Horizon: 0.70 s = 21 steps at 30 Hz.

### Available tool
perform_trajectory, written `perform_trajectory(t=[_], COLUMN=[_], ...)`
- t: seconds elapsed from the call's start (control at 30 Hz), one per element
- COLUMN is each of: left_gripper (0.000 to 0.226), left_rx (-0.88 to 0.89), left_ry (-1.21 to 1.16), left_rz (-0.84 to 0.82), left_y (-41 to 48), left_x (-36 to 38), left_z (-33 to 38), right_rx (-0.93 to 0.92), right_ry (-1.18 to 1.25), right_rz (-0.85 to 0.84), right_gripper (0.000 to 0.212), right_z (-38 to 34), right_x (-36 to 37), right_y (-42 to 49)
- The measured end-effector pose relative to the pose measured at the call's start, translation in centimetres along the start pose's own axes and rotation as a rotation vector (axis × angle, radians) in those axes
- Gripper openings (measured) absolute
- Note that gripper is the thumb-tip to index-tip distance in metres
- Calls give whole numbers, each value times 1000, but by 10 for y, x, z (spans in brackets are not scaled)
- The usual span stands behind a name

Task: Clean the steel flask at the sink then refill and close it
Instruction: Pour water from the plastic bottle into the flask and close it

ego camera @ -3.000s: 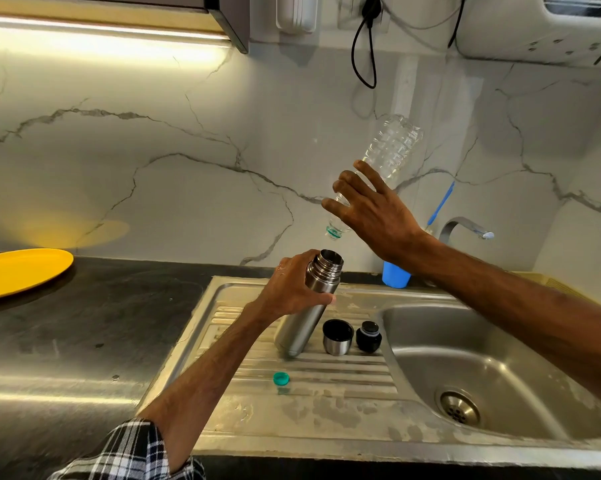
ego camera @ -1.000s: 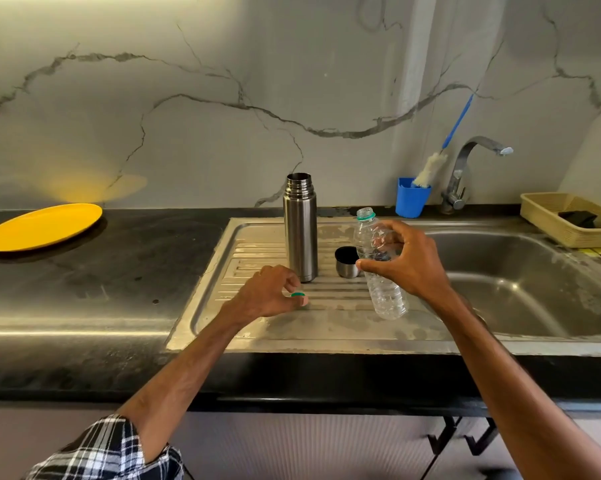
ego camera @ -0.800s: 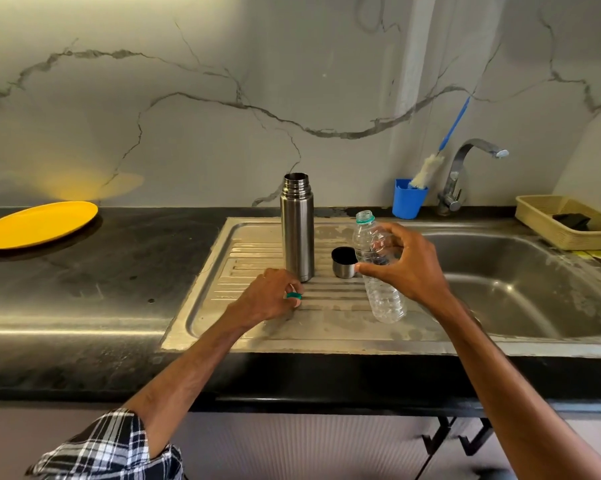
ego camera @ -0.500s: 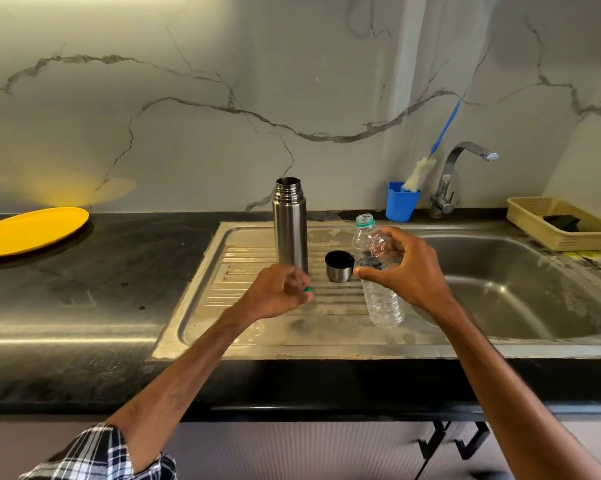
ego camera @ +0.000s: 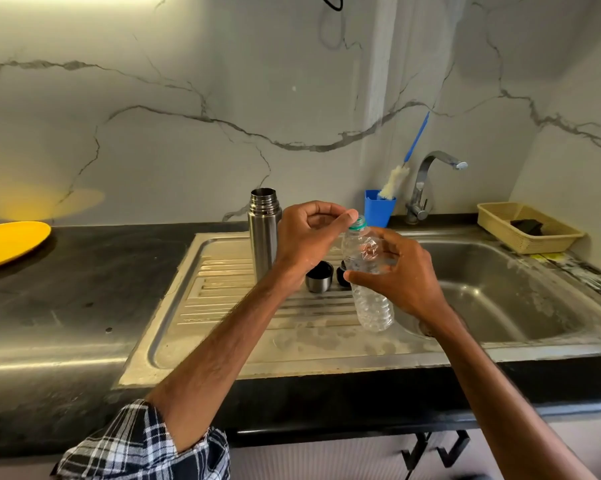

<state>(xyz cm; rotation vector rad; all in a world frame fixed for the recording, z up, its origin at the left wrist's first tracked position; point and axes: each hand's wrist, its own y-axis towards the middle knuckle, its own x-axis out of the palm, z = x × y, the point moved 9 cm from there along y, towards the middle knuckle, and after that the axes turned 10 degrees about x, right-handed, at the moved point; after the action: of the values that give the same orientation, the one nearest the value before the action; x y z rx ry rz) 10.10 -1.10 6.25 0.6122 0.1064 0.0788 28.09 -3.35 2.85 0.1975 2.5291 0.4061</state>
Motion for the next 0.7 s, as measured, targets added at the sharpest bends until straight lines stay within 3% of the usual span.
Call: perform_trajectory(t=[0.23, 0.5, 0.7], left_gripper=[39, 29, 36], left_rx=[-83, 98, 148], left_ry=[-63, 254, 138], left_rz=[-143, -261, -600], left_y=[2, 20, 27], left_x=[18, 23, 37], left_z=[2, 11, 18], right_rx=[6, -64, 39], right_ry=[-76, -156, 21], right_rz=[48, 120, -114], right_gripper=[80, 78, 80], right_z=[4, -3, 13], right_x=[-18, -22, -14], right_y=[1, -3, 9])
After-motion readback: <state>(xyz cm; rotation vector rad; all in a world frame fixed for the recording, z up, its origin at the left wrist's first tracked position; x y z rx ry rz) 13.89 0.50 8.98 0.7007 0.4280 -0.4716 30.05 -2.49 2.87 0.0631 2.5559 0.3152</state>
